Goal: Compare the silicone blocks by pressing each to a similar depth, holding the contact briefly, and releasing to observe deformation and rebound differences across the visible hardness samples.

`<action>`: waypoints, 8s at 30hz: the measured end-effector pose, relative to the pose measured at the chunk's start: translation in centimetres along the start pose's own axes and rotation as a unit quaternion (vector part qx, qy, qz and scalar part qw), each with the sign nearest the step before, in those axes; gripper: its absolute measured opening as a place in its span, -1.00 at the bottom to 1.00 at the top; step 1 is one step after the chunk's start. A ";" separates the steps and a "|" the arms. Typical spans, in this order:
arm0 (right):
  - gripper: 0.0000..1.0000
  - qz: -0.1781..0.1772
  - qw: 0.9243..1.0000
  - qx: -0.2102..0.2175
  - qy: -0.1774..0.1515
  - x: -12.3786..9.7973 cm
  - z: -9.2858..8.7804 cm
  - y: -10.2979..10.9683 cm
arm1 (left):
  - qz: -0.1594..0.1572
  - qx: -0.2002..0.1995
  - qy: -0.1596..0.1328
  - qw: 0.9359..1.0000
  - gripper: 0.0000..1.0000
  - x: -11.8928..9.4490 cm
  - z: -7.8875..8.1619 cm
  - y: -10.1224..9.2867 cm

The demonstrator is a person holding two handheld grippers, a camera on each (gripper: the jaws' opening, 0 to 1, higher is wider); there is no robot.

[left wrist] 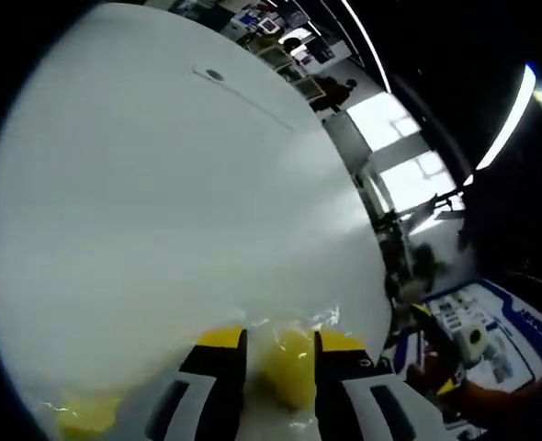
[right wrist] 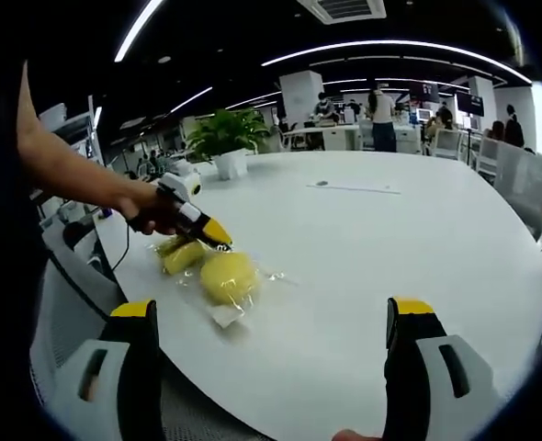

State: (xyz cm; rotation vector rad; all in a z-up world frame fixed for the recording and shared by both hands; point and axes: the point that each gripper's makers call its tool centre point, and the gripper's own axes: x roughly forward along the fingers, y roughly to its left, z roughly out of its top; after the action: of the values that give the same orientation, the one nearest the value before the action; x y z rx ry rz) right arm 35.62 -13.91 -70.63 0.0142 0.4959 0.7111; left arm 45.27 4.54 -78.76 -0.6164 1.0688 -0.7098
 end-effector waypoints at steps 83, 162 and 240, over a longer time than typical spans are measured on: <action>0.93 -0.014 0.998 -0.005 -0.062 -1.6 3.6 1.7 | -0.076 0.307 -0.128 0.940 -1.00 -8.8 7.7 -17.0; 0.21 0.311 0.933 -0.053 -0.176 4.9 18.6 12.8 | -0.188 0.340 -0.181 0.904 -1.00 -18.1 5.1 -26.4; -1.00 0.347 0.935 -0.020 -0.068 3.8 18.9 14.1 | -0.179 0.336 -0.222 0.898 -1.00 -18.8 5.5 -25.9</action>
State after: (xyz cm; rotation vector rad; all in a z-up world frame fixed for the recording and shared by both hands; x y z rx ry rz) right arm 37.67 2.12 -53.07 0.2087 0.3371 1.4029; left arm 39.05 3.38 -46.93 -0.3394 0.2387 -1.1261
